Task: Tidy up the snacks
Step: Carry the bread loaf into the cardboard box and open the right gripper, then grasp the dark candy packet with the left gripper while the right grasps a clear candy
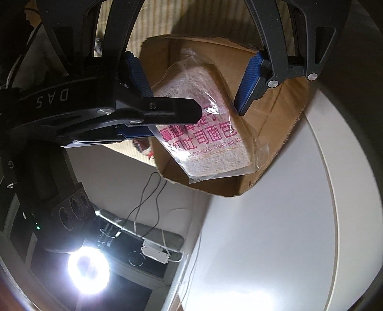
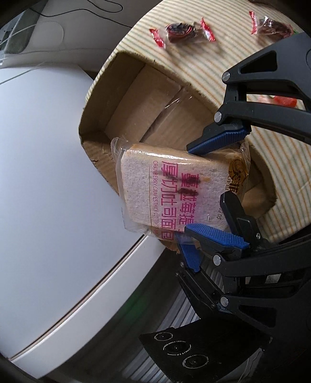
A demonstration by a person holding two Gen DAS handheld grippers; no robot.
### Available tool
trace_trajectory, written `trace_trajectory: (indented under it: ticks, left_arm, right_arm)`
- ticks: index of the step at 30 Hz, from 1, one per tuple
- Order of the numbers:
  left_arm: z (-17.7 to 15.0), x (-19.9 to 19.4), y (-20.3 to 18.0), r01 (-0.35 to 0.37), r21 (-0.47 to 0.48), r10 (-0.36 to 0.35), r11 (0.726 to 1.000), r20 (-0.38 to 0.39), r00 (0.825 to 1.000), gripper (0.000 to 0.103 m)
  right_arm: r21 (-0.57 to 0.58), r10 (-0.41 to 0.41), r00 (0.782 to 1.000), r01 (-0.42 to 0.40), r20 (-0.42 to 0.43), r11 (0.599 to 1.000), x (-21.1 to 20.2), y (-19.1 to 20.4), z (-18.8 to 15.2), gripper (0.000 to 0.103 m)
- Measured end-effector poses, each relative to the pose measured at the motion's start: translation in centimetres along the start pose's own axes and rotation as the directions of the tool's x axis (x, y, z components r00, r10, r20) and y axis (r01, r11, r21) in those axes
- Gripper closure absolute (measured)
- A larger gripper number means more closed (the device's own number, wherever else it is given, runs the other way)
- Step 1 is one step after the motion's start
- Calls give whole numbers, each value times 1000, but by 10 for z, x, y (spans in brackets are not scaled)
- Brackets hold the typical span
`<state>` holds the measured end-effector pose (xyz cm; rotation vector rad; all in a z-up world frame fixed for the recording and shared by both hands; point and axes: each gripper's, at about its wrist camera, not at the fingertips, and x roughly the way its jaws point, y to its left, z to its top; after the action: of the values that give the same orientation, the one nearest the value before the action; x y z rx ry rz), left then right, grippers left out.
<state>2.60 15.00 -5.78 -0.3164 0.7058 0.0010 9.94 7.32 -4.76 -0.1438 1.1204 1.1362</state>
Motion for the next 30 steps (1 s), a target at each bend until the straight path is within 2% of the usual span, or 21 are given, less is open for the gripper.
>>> trace_trajectory:
  ticks: [4,7,11,15,19,23,30]
  left_arm:
    - [0,7,4,-22,-4,22,1000,-12,1000,36]
    - [0,8,4,-45,-1,45,999,-11,999,38]
    - [1,1,4,-69,5,69,998,8,998,38]
    - [-2,-10,0,-89,21,88,996,34,996,38]
    - [-5,-17,-10,-77,53,75,996,46,996,38]
    - [-11,-24,-23,-64,79,59,995,65,996,36]
    - [-21,-28,-49,-12,106,8,994,44,999,36]
  right_arm:
    - [-9,-12,1000,12,-14,1000,6,4,1,40]
    - [-5,-47,999,47,5,999,4,5,4,40]
    - [10,-49,998,49,26,999,-11,2,1,39]
    - [8,-76,996,76,56,997,-30,-1,-6,34]
    - [-8,-119,990,120,80,993,-52,-6,-14,32]
    - [-27,-197,974,201,114,979,-76,-13,-30,20]
    - [-22,-305,940,311,151,950,-115,-34,-70,19]
